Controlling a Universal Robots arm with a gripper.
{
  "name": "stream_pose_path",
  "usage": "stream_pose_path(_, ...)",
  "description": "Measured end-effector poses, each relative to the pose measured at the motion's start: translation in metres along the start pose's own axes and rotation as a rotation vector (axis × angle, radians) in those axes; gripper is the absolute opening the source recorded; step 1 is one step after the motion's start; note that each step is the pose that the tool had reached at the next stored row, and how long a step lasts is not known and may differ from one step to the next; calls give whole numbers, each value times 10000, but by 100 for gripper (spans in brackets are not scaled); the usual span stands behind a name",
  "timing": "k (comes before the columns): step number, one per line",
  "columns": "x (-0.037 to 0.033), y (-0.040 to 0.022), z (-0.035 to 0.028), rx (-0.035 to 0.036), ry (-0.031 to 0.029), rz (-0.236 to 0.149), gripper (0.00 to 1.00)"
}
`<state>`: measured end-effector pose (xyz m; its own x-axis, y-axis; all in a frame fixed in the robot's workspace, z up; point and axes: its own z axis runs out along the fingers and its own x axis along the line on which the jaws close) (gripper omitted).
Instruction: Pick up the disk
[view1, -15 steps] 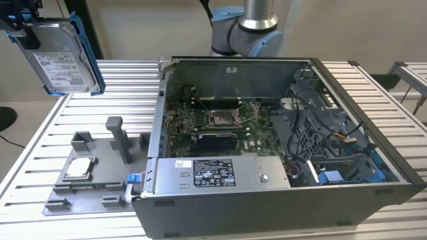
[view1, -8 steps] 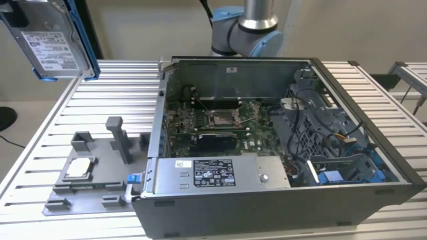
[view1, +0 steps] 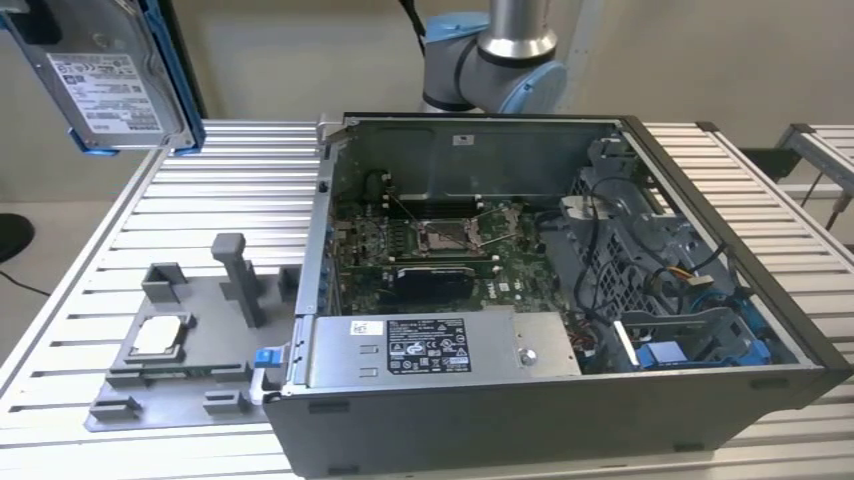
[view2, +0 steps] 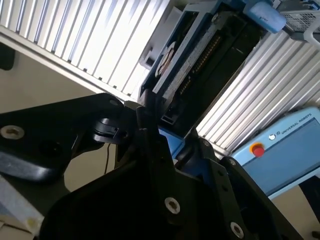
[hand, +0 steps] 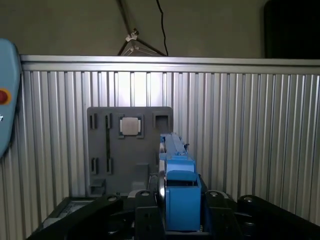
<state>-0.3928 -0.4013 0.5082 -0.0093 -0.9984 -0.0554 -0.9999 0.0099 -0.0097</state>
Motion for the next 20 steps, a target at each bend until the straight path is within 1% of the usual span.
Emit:
stream_pose_path(10,-4,-455,5,-53,1,2,0)
stream_pose_path(16,-7,-729,12,-112,1,6,0)
stream_pose_path(20,-8,-913,23,-168,2,10,0)
